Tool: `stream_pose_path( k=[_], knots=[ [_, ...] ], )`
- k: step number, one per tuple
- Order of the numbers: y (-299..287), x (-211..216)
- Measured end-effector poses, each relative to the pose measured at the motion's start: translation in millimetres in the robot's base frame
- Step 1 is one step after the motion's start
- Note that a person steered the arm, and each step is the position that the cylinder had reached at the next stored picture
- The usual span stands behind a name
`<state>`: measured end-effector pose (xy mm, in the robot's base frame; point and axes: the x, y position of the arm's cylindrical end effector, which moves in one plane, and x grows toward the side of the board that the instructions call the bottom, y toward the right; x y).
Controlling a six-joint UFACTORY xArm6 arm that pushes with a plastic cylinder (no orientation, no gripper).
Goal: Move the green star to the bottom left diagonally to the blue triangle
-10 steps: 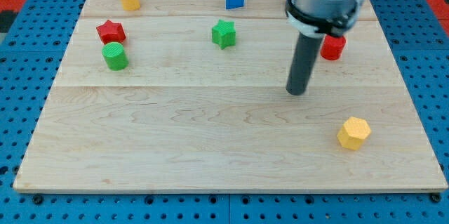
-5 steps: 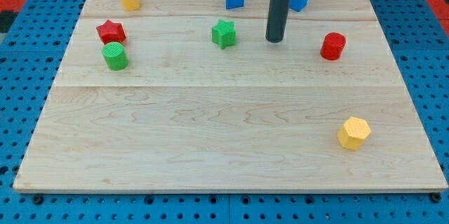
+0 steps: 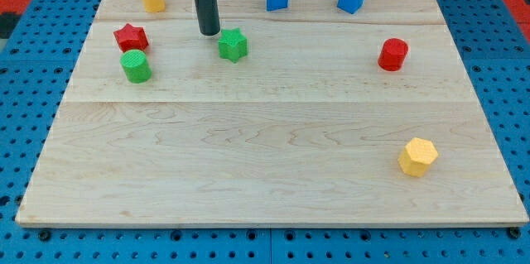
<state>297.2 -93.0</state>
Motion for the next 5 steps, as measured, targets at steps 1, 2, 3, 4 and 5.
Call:
stream_pose_path(
  k=[1,2,3,4,5],
  knots=[
    [-2,-1],
    [-6,-1],
    [-37,-11],
    [-59,22],
    [-88,27]
  ],
)
